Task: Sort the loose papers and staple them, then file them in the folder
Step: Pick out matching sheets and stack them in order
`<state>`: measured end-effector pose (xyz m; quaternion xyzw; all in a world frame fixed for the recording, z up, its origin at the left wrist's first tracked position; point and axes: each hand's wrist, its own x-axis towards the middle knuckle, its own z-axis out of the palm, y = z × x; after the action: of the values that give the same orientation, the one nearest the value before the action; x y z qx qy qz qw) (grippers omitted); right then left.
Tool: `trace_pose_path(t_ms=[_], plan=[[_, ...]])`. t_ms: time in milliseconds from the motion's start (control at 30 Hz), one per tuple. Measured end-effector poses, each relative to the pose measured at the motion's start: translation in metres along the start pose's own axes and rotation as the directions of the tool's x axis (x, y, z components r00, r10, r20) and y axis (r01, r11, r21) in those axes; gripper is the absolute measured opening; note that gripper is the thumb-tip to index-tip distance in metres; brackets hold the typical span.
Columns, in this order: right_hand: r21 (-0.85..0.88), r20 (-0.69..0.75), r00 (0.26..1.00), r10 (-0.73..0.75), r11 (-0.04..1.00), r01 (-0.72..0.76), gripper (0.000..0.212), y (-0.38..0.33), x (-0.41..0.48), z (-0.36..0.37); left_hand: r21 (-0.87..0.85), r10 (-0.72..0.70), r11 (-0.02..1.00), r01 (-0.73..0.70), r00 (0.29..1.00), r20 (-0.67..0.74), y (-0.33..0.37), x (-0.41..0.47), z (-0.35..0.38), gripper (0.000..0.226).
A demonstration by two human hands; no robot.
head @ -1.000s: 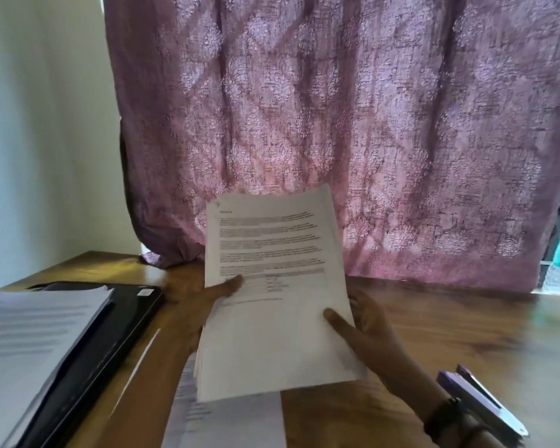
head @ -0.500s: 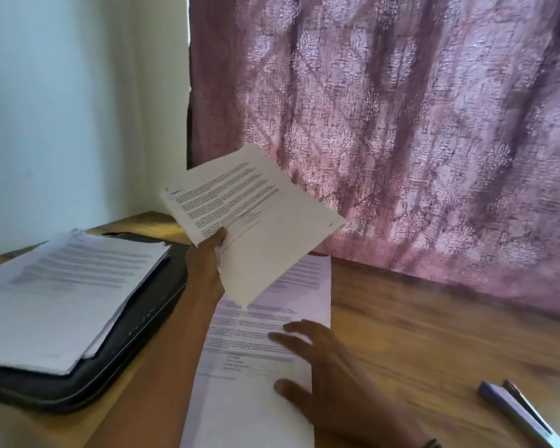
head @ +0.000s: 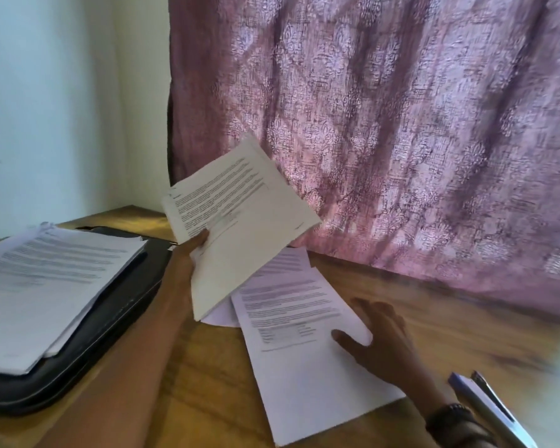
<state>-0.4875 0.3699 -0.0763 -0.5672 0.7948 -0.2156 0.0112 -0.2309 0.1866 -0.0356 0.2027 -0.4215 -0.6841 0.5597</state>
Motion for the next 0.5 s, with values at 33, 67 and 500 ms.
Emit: trace_pose_path(t_ms=[33,67,500], plan=[[-0.051,0.055,0.996,0.071,0.996,-0.068,0.082,0.0,0.0,-0.003,-0.016,0.001,1.0,-0.001,1.0,-0.007,0.0,-0.001,-0.002,0.02],[-0.088,0.095,0.988,0.124,0.989,-0.116,0.094,0.0,0.0,-0.006,-0.036,0.004,0.999,-0.005,1.0,-0.011,0.001,0.0,-0.005,0.02],[0.094,0.102,0.954,0.281,0.952,-0.291,0.04,0.006,0.006,-0.018,0.285,-0.087,0.955,0.086,0.996,-0.009,-0.006,0.014,-0.003,0.026]])
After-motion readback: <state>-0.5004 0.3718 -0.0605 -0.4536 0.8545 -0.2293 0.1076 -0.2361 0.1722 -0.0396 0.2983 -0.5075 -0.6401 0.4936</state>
